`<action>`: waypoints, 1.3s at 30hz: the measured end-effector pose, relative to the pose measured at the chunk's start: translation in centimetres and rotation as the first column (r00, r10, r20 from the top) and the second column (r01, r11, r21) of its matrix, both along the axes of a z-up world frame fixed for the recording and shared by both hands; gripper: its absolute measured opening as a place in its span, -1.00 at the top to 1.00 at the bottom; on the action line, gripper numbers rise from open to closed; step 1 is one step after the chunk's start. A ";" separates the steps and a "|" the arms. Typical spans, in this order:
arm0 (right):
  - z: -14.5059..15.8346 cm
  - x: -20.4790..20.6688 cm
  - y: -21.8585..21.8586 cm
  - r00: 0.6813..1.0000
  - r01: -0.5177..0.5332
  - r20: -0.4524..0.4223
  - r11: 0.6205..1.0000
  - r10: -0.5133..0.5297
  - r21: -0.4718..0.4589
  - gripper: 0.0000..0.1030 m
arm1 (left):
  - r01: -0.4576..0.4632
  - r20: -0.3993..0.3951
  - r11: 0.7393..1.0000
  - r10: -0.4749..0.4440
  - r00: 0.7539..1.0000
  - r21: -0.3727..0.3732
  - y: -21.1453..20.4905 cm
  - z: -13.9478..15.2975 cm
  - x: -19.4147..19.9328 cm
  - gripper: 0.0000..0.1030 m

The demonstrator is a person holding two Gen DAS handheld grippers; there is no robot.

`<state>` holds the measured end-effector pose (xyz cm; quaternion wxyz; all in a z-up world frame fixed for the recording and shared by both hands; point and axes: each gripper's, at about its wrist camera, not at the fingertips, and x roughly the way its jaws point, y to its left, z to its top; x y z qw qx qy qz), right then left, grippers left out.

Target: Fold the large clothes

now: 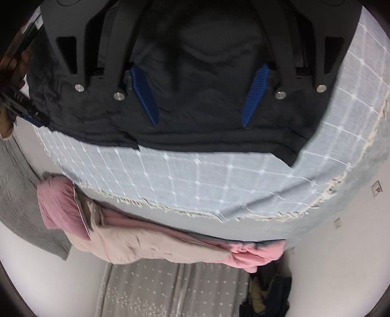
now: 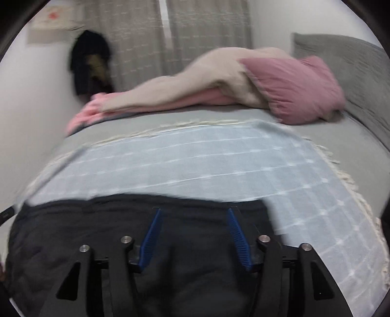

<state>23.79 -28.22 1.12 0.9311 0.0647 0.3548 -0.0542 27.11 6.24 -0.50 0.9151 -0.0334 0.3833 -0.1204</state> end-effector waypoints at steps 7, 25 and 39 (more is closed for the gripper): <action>-4.9 -3.2 -3.0 0.992 0.087 -0.085 0.994 -0.092 -0.063 -0.14 | -0.210 -0.072 0.976 0.214 0.974 0.053 7.4 -4.9 -0.6 -0.37; 0.2 -13.3 -5.3 0.976 0.206 -0.078 0.977 -0.201 0.053 -0.48 | -0.432 -0.381 0.857 0.314 0.870 -0.281 15.4 -3.4 -14.6 -0.86; -0.8 -13.6 2.4 0.996 0.045 -0.077 0.998 -0.048 -0.048 -0.48 | -0.458 -0.506 0.731 0.178 0.844 -0.506 14.7 -9.0 -14.5 -0.83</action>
